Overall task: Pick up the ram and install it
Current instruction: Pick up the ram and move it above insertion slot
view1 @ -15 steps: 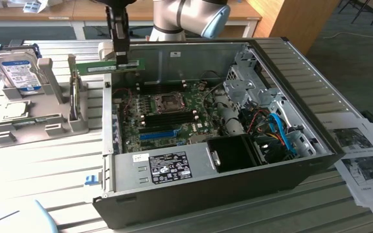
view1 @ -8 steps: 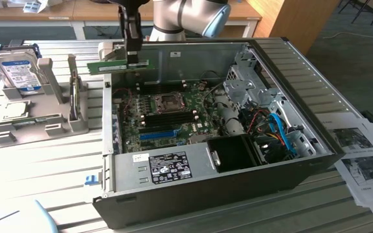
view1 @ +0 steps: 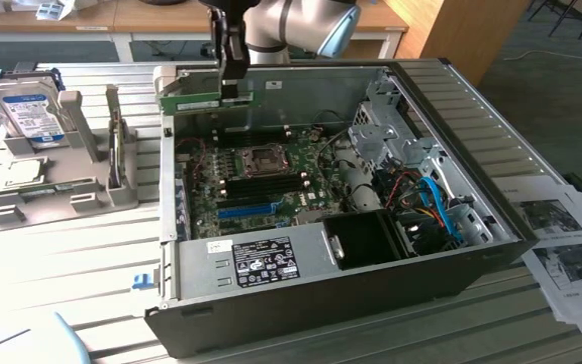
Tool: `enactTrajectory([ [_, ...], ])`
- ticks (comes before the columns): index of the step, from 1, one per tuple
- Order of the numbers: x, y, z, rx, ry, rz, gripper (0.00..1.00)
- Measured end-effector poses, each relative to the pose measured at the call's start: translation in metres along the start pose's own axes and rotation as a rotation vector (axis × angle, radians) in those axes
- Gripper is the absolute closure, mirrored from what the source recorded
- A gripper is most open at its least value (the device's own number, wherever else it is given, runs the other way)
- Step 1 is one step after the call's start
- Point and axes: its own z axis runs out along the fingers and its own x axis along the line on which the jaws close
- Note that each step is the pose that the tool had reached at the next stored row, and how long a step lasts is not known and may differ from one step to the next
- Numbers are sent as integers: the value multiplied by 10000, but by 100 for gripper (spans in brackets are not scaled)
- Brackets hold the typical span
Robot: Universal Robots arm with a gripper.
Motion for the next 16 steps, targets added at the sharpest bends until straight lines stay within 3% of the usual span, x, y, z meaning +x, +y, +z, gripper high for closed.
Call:
enactTrajectory([
  [16, 23, -364, -3, -2, 0, 45, 89],
])
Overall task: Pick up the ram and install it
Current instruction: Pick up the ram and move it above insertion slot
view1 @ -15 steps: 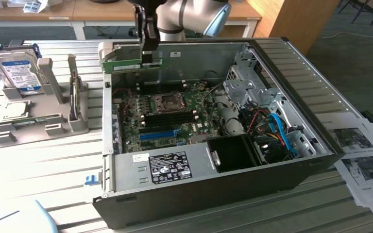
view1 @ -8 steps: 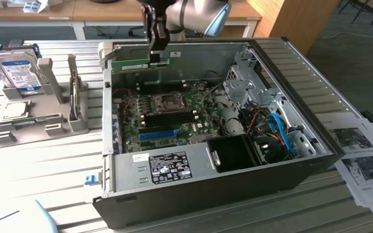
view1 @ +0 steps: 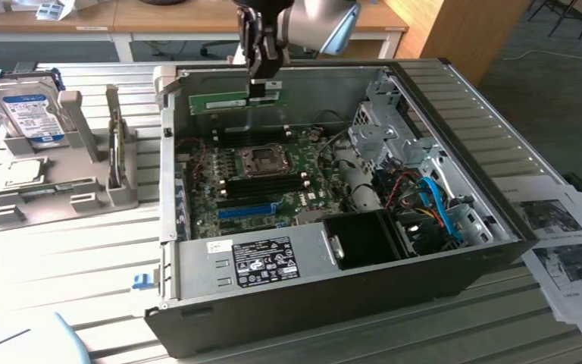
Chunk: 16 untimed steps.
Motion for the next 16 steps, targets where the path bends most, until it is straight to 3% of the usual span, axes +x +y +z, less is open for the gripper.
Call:
enactTrajectory([
  [11, 11, -187, 0, -1, -2, 131, 89],
  [16, 12, -197, 0, 0, -2, 137, 89],
])
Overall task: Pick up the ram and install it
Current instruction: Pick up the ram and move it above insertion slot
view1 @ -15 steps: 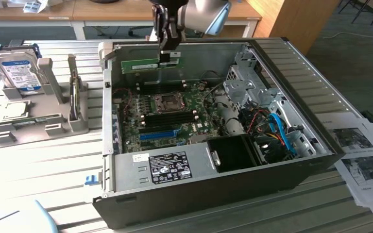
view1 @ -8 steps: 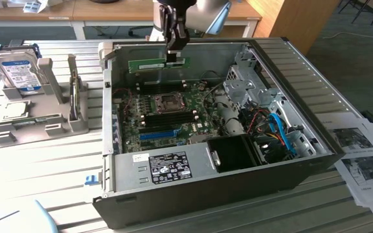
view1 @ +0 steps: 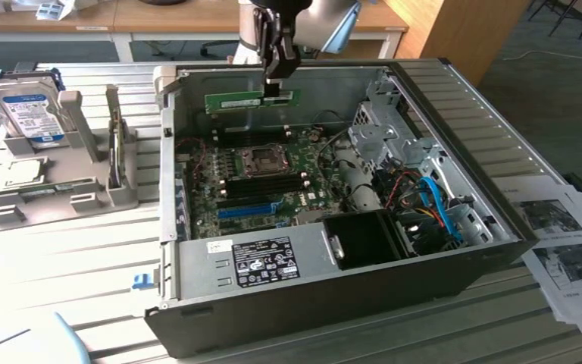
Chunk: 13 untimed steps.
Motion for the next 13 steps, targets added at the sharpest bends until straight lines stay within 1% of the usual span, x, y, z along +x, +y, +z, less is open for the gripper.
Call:
enactTrajectory([
  [3, 0, 0, 0, 0, 0, 66, 89],
  [8, 0, -2, 2, 1, -6, 457, 89],
  [13, 0, -2, 2, 2, -8, 491, 89],
])
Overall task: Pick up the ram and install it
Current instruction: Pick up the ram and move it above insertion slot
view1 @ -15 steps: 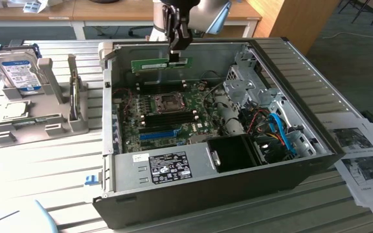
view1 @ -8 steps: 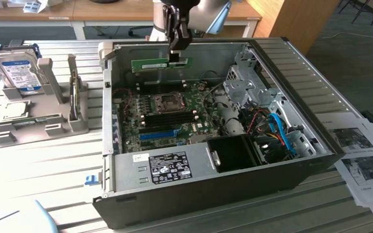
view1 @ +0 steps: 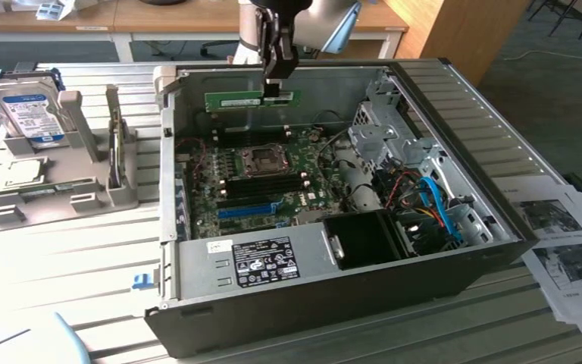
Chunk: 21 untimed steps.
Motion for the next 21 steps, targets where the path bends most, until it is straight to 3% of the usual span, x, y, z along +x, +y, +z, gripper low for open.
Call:
enactTrajectory([
  [13, 1, -10, 138, 0, 0, 3, 89],
  [21, 0, -41, 151, 1, -2, 2, 89],
])
